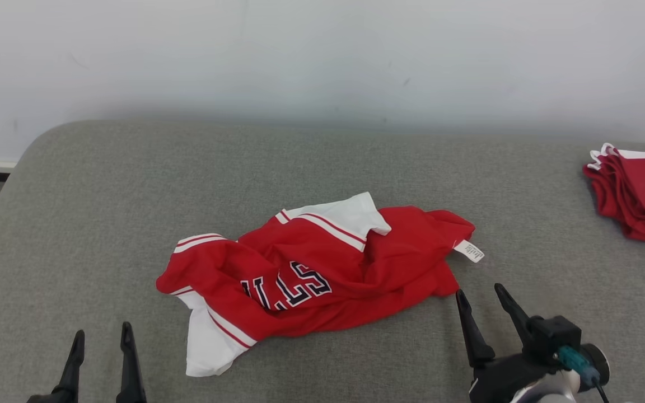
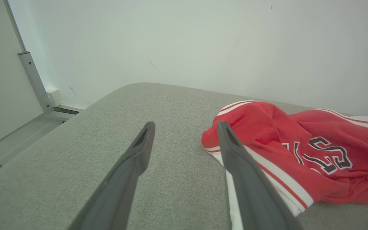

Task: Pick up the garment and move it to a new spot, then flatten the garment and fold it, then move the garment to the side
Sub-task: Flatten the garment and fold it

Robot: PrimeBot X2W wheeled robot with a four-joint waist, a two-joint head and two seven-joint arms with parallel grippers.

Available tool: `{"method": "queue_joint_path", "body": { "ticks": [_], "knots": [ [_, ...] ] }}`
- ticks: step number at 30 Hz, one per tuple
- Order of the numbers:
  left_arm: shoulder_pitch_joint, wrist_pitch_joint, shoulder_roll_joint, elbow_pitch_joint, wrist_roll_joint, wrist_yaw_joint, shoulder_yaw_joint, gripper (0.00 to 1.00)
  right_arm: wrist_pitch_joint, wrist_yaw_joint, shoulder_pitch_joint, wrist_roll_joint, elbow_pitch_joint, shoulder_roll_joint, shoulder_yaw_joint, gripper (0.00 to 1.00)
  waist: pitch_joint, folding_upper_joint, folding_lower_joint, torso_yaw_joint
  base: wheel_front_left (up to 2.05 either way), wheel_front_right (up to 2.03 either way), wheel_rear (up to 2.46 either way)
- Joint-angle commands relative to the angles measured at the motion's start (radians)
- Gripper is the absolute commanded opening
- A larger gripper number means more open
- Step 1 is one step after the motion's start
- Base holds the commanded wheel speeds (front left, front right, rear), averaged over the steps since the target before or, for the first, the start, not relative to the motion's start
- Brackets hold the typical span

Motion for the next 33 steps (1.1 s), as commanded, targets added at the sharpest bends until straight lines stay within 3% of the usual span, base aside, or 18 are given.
{"method": "queue_joint_path", "body": {
  "ticks": [1, 7, 16, 17, 18, 24, 33],
  "knots": [
    [-0.017, -0.003, -0.003, -0.003, 0.008, -0.003, -0.002, 1.00, -0.001, -0.002, -0.029, 0.005, 0.026, -0.013, 0.009, 1.00, 0.013, 0.0000, 0.0000, 0.014, 0.00, 0.00, 0.00],
    [-0.040, -0.003, -0.004, 0.000, -0.022, 0.000, -0.043, 1.00, -0.001, -0.002, -0.130, 0.024, 0.166, -0.054, 0.039, 1.00, 0.048, 0.0000, 0.0000, 0.057, 0.00, 0.00, 0.00],
    [-0.052, -0.003, -0.004, 0.011, -0.040, 0.015, -0.085, 1.00, -0.001, -0.002, -0.230, 0.085, 0.383, -0.057, 0.115, 0.98, 0.068, 0.0000, 0.0000, 0.096, 0.00, 0.00, 0.00],
    [-0.052, -0.003, -0.004, 0.013, -0.041, 0.016, -0.088, 1.00, -0.001, -0.002, -0.243, 0.092, 0.393, -0.060, 0.121, 0.40, 0.066, 0.0000, 0.0000, 0.098, 0.00, 0.00, 0.00],
    [-0.054, -0.003, -0.004, 0.015, -0.041, 0.016, -0.089, 1.00, -0.001, -0.002, -0.253, 0.097, 0.396, -0.065, 0.128, 0.04, 0.065, 0.0000, 0.0000, 0.099, 0.00, 0.00, 0.00],
    [-0.043, -0.003, -0.004, 0.025, -0.036, 0.021, -0.089, 1.00, -0.001, -0.002, -0.239, 0.121, 0.372, -0.079, 0.145, 0.00, 0.042, 0.0000, 0.0000, 0.088, 0.00, 0.00, 0.00],
    [0.013, -0.003, -0.003, 0.050, -0.044, 0.014, -0.081, 1.00, -0.001, -0.002, -0.062, 0.147, 0.094, -0.115, 0.118, 0.00, -0.028, 0.0000, 0.0000, 0.012, 0.00, 0.00, 0.00]
  ]
}}
